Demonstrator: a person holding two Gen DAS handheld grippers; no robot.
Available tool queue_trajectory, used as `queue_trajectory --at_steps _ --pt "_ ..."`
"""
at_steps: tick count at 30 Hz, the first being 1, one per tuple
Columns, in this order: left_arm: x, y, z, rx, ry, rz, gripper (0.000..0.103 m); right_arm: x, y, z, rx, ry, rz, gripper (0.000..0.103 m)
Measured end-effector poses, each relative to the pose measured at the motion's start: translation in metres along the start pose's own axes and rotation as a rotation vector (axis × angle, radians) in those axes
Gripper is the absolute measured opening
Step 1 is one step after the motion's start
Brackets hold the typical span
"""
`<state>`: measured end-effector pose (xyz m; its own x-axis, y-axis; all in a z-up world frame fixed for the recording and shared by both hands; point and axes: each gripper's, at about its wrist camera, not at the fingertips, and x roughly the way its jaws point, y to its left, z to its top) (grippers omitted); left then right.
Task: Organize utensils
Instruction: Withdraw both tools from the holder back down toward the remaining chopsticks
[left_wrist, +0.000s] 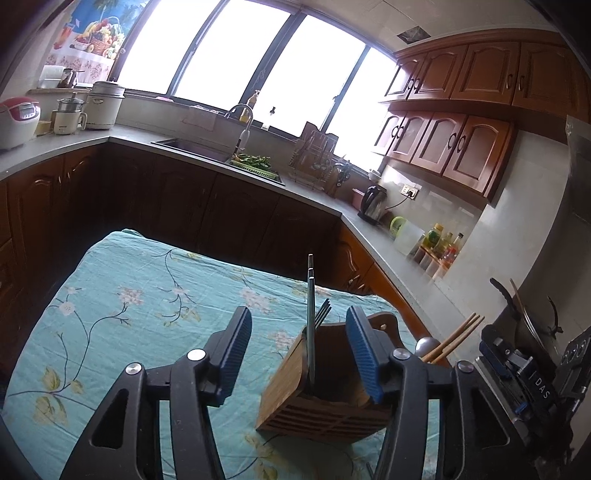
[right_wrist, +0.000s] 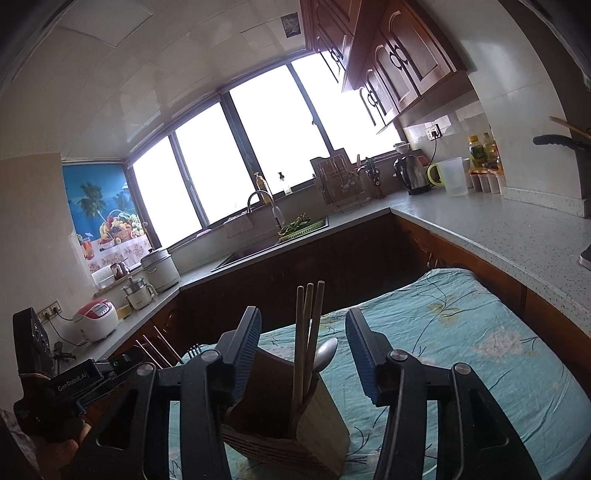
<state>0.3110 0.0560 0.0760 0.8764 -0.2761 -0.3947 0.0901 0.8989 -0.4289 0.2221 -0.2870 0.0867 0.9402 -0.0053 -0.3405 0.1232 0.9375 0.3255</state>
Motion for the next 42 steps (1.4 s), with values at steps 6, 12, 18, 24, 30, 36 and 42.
queue_trajectory --at_steps 6,12,18,24,30,36,42 --pt "-0.03 -0.004 -0.018 0.024 0.01 0.031 0.08 -0.018 -0.011 -0.011 0.06 0.039 0.023 0.095" --pt "-0.058 -0.016 -0.04 0.073 0.053 0.056 0.082 -0.039 -0.018 -0.026 0.074 0.093 0.007 0.095" --pt "-0.093 -0.028 -0.062 0.121 0.06 0.1 0.09 -0.065 -0.027 -0.045 0.075 0.148 -0.027 0.095" --pt "-0.111 -0.041 -0.081 0.148 0.133 0.125 0.101 -0.094 -0.029 -0.071 0.021 0.193 -0.07 0.095" --pt "-0.124 -0.044 -0.095 0.152 0.205 0.141 0.101 -0.114 -0.025 -0.093 -0.041 0.239 -0.091 0.095" --pt "-0.128 -0.035 -0.105 0.096 0.282 0.169 0.101 -0.118 -0.028 -0.114 -0.053 0.296 -0.109 0.096" --pt "-0.124 -0.028 -0.11 0.077 0.32 0.194 0.101 -0.113 -0.039 -0.127 -0.017 0.344 -0.122 0.1"
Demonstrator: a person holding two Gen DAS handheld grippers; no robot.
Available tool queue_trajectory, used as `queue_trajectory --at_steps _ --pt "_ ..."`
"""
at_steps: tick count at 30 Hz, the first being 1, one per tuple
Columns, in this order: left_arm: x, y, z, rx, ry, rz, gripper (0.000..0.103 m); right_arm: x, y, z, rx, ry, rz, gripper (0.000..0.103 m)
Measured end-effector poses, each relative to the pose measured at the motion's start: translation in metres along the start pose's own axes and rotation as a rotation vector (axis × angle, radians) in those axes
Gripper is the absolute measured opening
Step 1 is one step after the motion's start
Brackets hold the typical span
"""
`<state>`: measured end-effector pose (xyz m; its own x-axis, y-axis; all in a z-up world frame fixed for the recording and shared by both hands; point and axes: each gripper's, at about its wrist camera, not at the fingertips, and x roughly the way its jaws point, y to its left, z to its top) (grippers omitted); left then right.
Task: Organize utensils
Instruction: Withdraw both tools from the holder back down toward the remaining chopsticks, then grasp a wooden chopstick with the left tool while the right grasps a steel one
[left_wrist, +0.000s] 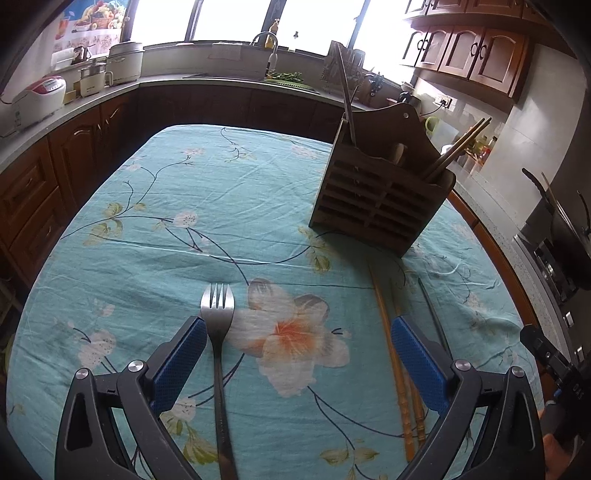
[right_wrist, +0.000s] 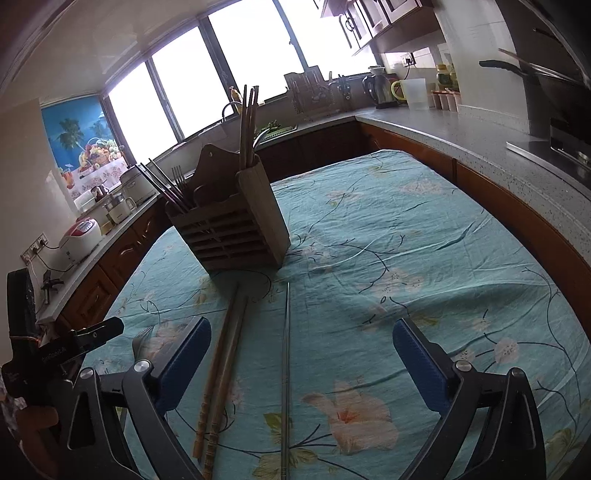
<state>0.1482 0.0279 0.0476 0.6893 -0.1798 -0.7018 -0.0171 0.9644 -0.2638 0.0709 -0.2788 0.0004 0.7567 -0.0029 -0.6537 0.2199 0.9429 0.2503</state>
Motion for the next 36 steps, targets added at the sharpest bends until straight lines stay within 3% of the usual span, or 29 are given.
queue_trajectory --at_steps 5,14,19,22,23,28,31,36 --pt "0.012 -0.006 0.0 0.011 0.031 0.014 0.101 0.005 -0.002 -0.001 0.006 0.015 0.007 0.1" --pt "0.046 -0.023 0.011 0.039 0.089 -0.042 0.1 0.025 -0.004 0.004 -0.009 0.068 0.032 0.096" --pt "0.07 -0.035 0.021 0.077 0.101 -0.051 0.098 0.046 -0.005 0.009 -0.003 0.126 0.059 0.067" --pt "0.091 -0.041 0.028 0.091 0.127 -0.063 0.086 0.06 -0.003 0.011 -0.004 0.161 0.078 0.054" --pt "0.097 -0.043 0.03 0.097 0.139 -0.07 0.079 0.065 -0.002 0.012 -0.006 0.169 0.082 0.053" --pt "0.13 -0.058 0.044 0.135 0.188 -0.094 0.065 0.087 0.002 0.016 -0.024 0.21 0.086 0.039" --pt "0.149 -0.067 0.048 0.16 0.213 -0.099 0.05 0.099 0.006 0.018 -0.044 0.233 0.083 0.03" --pt "0.181 -0.076 0.053 0.192 0.272 -0.081 0.037 0.115 0.008 0.018 -0.072 0.264 0.07 0.028"
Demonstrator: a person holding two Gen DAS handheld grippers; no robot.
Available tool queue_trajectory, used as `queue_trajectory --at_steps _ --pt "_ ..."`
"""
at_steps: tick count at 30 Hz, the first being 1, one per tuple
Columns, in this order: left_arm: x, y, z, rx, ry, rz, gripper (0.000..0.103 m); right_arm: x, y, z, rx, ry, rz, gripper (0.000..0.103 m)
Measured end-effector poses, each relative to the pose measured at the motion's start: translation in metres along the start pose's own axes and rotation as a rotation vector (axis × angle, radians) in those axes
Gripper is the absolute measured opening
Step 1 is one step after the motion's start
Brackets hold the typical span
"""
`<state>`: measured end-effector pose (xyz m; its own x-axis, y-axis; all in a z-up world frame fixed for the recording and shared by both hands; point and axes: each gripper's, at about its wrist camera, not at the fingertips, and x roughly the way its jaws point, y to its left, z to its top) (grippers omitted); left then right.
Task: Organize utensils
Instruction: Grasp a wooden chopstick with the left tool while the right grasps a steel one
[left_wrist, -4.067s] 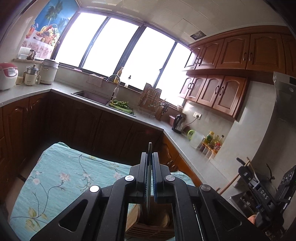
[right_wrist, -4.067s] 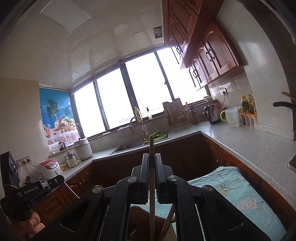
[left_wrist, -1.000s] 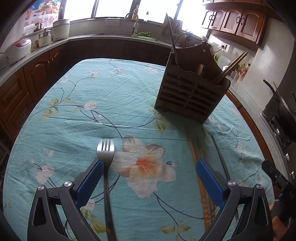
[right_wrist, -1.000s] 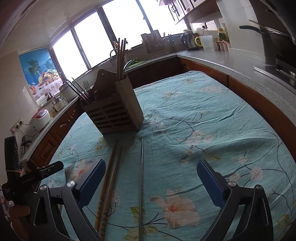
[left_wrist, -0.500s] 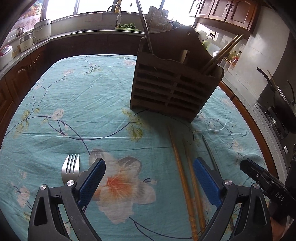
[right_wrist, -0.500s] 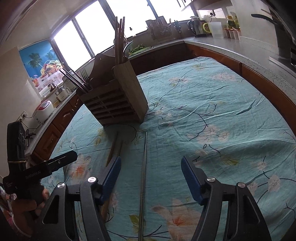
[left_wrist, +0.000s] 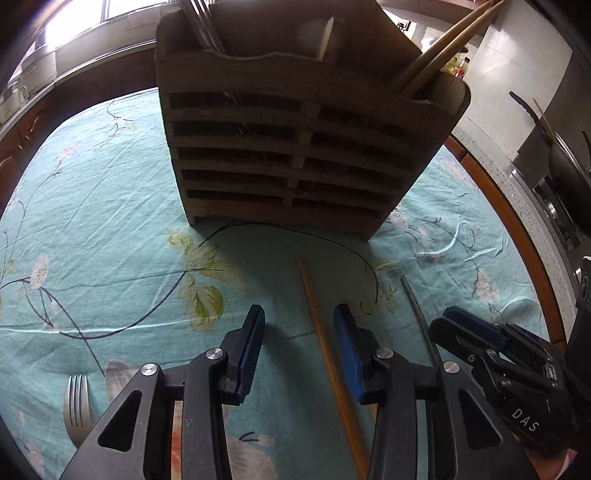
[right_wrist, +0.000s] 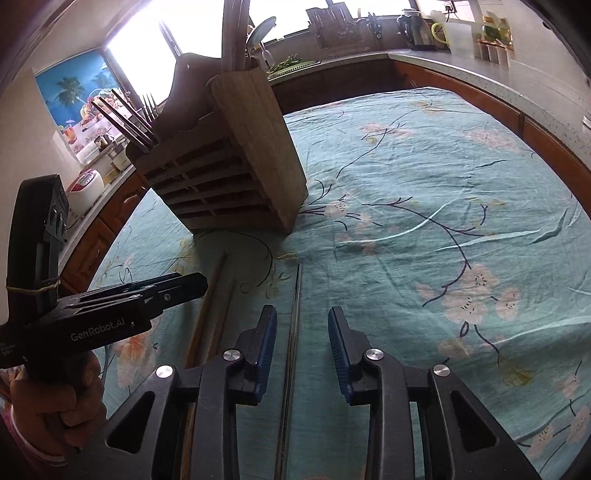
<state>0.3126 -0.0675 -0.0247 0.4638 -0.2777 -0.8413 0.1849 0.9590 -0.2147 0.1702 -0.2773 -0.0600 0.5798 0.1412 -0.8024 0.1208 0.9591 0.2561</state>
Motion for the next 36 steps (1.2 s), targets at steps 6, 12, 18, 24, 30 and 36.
queue_trajectory --at_steps 6,12,18,24,30,36 --pt "0.01 -0.012 0.001 0.106 -0.017 0.057 0.028 0.008 0.009 0.005 -0.07 0.015 -0.042 0.024" --pt "-0.003 -0.009 -0.019 0.184 0.004 0.02 0.011 0.004 0.014 -0.003 -0.136 0.033 -0.091 0.008" --pt "-0.011 0.01 -0.022 0.088 0.023 0.003 0.02 0.0 0.005 -0.001 -0.076 0.056 -0.056 0.009" --pt "-0.007 0.0 -0.017 0.098 0.005 0.039 0.016 0.011 0.014 0.008 -0.115 0.067 -0.084 0.01" --pt "-0.002 -0.016 -0.023 0.175 -0.025 0.048 0.008 0.013 0.025 0.003 -0.184 0.051 -0.132 0.009" --pt "-0.017 -0.008 -0.029 0.149 -0.052 -0.016 0.004 0.001 0.018 0.004 -0.109 0.037 -0.071 0.004"
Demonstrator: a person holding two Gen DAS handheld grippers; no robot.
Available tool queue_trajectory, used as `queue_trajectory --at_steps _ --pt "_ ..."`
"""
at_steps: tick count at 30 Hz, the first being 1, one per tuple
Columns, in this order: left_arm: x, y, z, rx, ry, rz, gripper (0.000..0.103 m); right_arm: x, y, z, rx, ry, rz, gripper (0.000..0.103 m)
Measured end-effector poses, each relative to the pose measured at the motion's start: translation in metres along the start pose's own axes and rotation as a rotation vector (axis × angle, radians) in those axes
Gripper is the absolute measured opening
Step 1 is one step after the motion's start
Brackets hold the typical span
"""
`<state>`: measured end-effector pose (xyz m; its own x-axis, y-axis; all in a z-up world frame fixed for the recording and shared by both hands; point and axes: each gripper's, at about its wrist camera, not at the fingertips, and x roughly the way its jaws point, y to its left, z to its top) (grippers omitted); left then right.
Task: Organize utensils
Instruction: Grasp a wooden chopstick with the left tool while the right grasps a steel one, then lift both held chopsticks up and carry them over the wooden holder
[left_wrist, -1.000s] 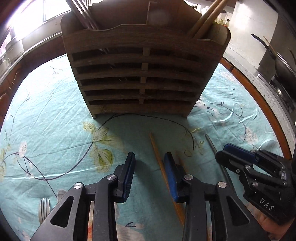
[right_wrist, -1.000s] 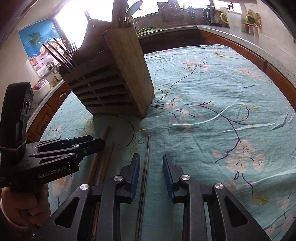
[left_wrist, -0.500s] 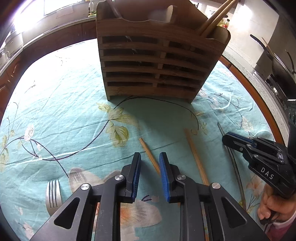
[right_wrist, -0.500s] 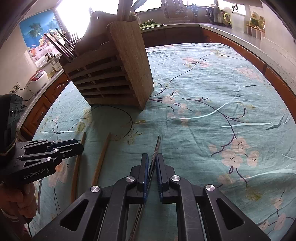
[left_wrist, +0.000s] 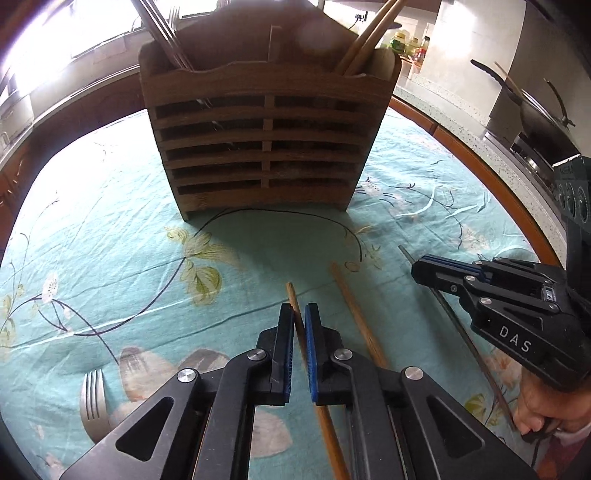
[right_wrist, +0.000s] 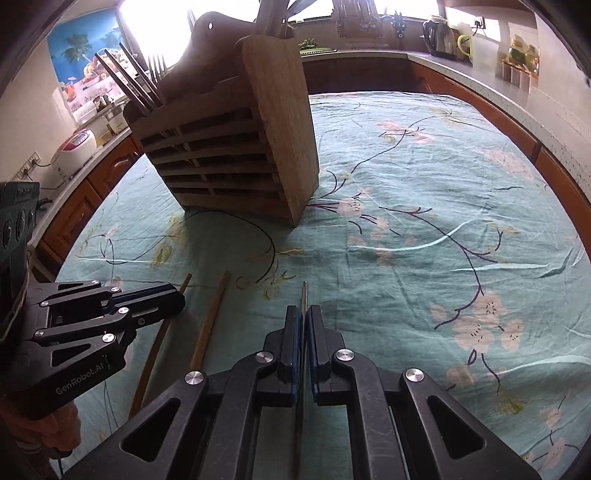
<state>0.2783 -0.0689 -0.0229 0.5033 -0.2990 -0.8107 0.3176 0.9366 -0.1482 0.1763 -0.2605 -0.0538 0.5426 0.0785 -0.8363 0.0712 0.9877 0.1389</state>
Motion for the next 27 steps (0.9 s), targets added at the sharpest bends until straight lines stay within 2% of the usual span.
queue_trajectory --at_steps 4,10,16,27 --pt "-0.034 0.005 -0.004 -0.032 -0.065 -0.026 0.004 -0.026 0.003 0.001 0.024 -0.057 0.04 0.004" --pt "-0.098 0.014 -0.014 -0.078 -0.203 -0.073 0.003 -0.077 0.015 0.006 0.01 -0.167 0.077 0.004" --pt "-0.16 0.018 -0.036 -0.09 -0.321 -0.101 0.003 -0.126 0.025 0.009 -0.002 -0.28 0.103 0.004" --pt "-0.227 0.037 -0.069 -0.112 -0.441 -0.146 0.003 -0.178 0.044 0.023 -0.045 -0.425 0.119 0.004"
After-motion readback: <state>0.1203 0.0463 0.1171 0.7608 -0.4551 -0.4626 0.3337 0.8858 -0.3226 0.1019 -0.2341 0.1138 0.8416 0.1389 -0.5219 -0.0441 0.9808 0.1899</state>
